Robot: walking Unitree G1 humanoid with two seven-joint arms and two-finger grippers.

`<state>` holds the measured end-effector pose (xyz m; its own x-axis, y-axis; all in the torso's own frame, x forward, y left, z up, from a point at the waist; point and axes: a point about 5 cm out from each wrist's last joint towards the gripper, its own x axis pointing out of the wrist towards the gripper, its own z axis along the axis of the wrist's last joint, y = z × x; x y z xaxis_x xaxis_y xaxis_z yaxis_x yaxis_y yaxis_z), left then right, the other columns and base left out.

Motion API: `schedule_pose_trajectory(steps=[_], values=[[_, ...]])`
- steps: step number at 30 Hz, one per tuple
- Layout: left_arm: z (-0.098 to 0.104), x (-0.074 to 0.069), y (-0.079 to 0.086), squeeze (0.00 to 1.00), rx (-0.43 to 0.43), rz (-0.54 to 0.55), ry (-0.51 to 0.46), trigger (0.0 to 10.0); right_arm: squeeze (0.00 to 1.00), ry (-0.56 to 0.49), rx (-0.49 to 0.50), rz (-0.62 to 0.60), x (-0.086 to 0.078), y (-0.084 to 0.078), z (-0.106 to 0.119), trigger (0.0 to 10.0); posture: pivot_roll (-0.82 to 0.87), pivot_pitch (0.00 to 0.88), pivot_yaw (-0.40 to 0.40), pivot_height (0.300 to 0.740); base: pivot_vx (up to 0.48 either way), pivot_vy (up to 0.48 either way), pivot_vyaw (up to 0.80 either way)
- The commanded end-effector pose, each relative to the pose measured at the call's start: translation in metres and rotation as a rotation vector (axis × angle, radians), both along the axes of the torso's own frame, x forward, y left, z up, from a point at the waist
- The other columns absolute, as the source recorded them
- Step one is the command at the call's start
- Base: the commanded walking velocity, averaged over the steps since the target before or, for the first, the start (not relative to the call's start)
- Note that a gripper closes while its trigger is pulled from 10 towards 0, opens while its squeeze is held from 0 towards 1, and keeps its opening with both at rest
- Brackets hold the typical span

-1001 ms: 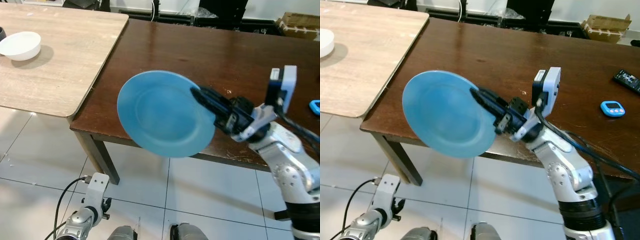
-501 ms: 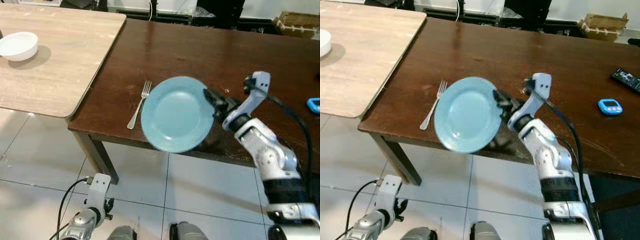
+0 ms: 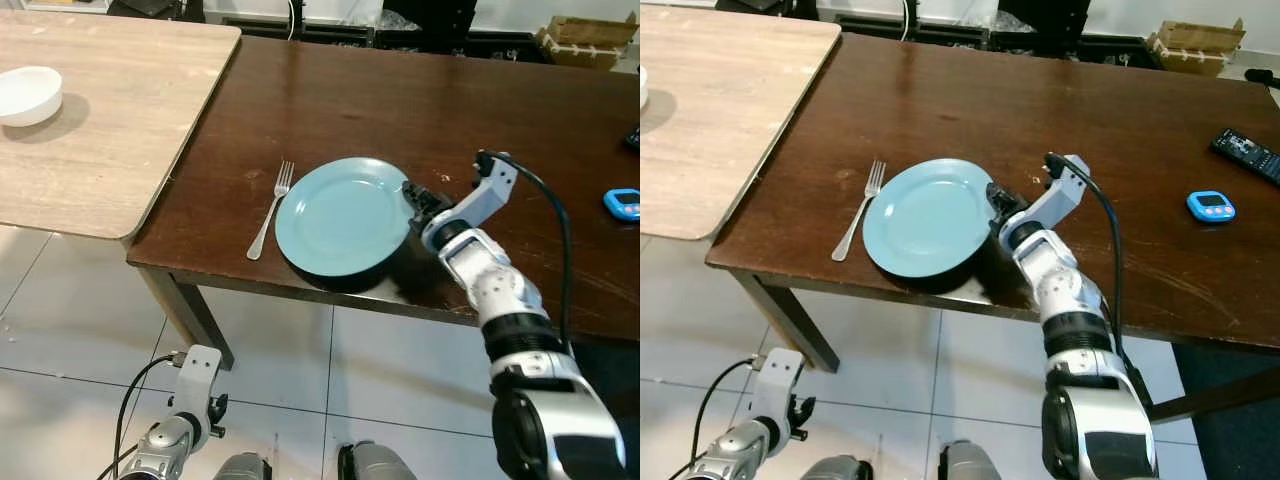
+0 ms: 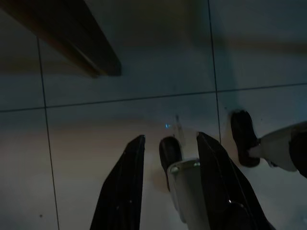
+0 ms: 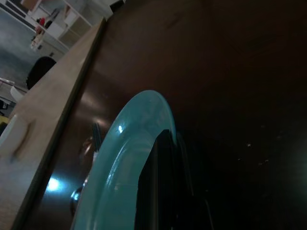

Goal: Setting the table

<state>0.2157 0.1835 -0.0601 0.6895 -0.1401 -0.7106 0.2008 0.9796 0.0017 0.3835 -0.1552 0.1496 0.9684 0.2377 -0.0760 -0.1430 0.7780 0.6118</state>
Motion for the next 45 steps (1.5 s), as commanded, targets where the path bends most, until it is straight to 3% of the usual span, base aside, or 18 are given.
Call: schedule_pose_trajectory(steps=[1, 9, 26, 29, 45], values=[[-0.004, -0.008, 0.002, 0.0, -0.002, 0.008, 0.024, 10.0, 0.0, 0.036, -0.05, 0.023, 0.0, 0.009, -0.01, 10.0, 0.07, 0.112, 0.029, 0.74, 0.0, 0.0, 0.0], [-0.006, -0.012, 0.002, 0.0, -0.004, 0.019, 0.027, 10.0, 0.0, 0.033, -0.069, 0.041, 0.004, 0.019, -0.01, 10.0, 0.07, 0.115, 0.019, 0.74, 0.0, 0.0, 0.0], [-0.006, -0.011, -0.002, 0.0, -0.017, 0.036, 0.021, 10.0, 0.0, -0.035, -0.016, -0.102, 0.01, -0.002, -0.003, 10.0, 0.07, 0.097, 0.01, 0.74, 0.0, 0.0, 0.0], [-0.007, -0.011, -0.003, 0.0, -0.019, 0.034, 0.021, 10.0, 0.0, -0.034, -0.052, -0.07, 0.009, 0.002, -0.005, 10.0, 0.07, 0.095, 0.013, 0.74, 0.0, 0.0, 0.0], [-0.003, -0.004, -0.006, 0.0, -0.019, 0.016, 0.01, 10.0, 0.0, -0.023, -0.054, -0.076, 0.008, 0.005, -0.01, 10.0, 0.06, 0.09, 0.021, 0.74, 0.0, 0.0, 0.0]])
